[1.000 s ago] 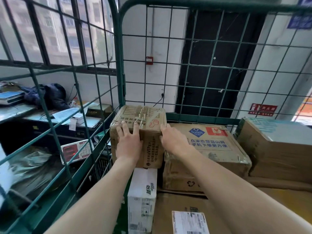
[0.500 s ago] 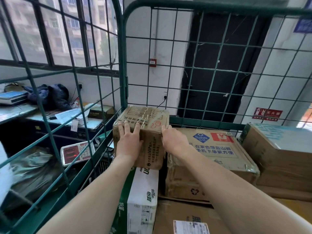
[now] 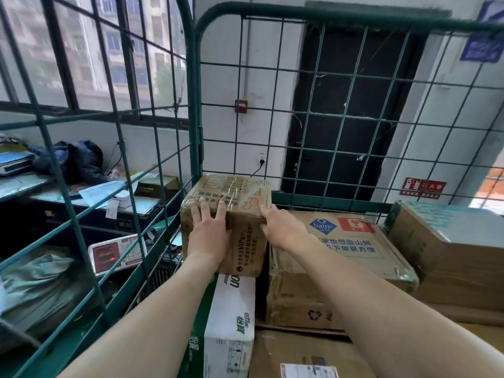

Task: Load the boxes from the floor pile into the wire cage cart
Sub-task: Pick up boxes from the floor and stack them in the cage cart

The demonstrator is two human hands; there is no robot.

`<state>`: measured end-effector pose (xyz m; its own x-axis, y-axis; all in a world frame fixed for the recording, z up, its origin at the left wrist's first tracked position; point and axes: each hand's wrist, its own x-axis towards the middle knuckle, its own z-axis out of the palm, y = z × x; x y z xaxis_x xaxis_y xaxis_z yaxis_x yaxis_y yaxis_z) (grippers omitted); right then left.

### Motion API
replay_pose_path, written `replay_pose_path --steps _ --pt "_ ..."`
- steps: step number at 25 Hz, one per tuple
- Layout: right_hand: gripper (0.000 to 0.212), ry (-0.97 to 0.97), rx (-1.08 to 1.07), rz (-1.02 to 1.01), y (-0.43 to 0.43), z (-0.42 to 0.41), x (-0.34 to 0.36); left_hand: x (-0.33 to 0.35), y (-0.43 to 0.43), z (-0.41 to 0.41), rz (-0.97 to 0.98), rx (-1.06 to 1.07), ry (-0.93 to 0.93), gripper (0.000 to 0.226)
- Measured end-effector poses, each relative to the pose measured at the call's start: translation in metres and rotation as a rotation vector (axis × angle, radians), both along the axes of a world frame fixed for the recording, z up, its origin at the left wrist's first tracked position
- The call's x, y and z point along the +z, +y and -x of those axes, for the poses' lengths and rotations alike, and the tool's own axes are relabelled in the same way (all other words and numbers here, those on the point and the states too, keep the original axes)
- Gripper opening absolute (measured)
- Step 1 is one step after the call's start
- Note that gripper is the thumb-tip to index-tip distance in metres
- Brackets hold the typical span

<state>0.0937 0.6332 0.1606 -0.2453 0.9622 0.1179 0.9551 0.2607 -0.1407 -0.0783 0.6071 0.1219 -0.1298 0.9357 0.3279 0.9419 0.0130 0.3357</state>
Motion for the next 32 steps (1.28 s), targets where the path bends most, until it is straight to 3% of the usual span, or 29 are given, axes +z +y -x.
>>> replay_pose_path --steps 4,7,12,16,21,25,32 --pt "0.083 0.137 -0.004 0.096 -0.04 -0.025 0.016 0.027 -0.016 0.004 0.123 -0.022 -0.007 0.088" --pt "0.077 0.349 -0.062 -0.012 -0.103 -0.063 0.02 0.037 -0.058 -0.018 -0.003 -0.075 -0.132 0.074" --pt "0.069 0.56 -0.285 0.029 -0.232 -0.156 -0.003 0.033 -0.153 -0.13 0.048 -0.419 -0.472 0.057" --pt "0.063 0.674 -0.465 0.021 -0.359 -0.253 -0.011 0.032 -0.242 -0.247 0.1 -0.751 -0.477 0.052" --pt "0.048 0.761 -0.681 -0.125 -0.565 -0.373 -0.016 0.05 -0.391 -0.4 0.142 -1.085 -0.509 0.048" --pt "0.045 0.897 -0.957 -0.209 -0.746 -0.434 -0.031 0.036 -0.55 -0.503 0.309 -1.334 -0.518 0.046" --pt "0.039 1.025 -1.321 -0.362 -1.01 -0.464 -0.069 0.004 -0.791 -0.609 0.463 -1.66 -0.499 0.043"
